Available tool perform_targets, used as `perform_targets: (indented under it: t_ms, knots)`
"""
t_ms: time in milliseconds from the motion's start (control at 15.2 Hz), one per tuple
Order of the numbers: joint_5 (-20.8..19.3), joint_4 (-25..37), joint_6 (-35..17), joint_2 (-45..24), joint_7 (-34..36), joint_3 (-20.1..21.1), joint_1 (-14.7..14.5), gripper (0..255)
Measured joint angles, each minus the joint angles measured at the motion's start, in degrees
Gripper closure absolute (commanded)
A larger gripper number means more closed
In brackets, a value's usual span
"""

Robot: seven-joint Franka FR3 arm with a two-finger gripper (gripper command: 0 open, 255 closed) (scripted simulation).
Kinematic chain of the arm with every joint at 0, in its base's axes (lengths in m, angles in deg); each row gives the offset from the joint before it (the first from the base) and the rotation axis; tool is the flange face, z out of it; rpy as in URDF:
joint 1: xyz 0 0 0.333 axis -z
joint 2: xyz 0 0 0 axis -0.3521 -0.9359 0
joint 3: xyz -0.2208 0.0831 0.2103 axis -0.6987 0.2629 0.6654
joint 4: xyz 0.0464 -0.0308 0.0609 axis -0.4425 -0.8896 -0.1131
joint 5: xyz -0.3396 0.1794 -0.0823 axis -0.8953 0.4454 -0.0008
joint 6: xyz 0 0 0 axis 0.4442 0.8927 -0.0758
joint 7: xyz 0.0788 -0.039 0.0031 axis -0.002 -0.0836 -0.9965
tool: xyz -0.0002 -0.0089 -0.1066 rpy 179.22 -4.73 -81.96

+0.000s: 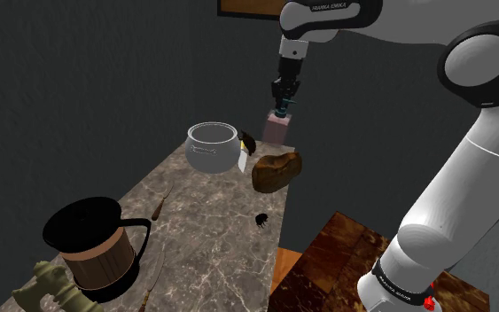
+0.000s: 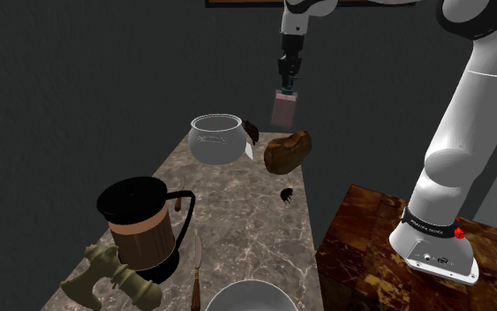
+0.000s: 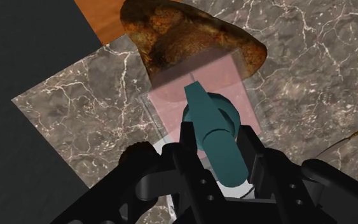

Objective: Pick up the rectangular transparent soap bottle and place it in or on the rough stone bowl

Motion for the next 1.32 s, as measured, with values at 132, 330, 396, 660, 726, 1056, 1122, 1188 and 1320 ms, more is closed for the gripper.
perform_targets:
  t_ms: [132, 330, 396, 660, 726, 1056, 1122, 1188, 1320]
  knots:
    - [0.00, -1.68, -1.48, 0.18, -0.01, 0.04, -0.04, 255]
    - [0.01, -4.24, -3.83, 0.41, -0.08, 0.08, -0.07, 255]
    - [0.00, -5.11, -4.59, 0.52, -0.12, 0.09, -0.07, 255]
    - [0.02, -5.49, -5.15, 0.36, -0.17, 0.08, -0.07, 255]
    - [0.02, -5.51, -5.17, 0.36, -0.17, 0.08, -0.07, 255]
    - [0.03, -5.52, -5.20, 0.36, -0.17, 0.08, -0.07, 0]
    - [0.03, -5.52, -5.20, 0.36, -0.17, 0.08, -0.07, 0]
    - [0.03, -5.52, -5.20, 0.36, -0.17, 0.08, -0.07, 0]
    - [0.03, -4.53, -4.30, 0.29, -0.13, 0.07, -0.06, 0]
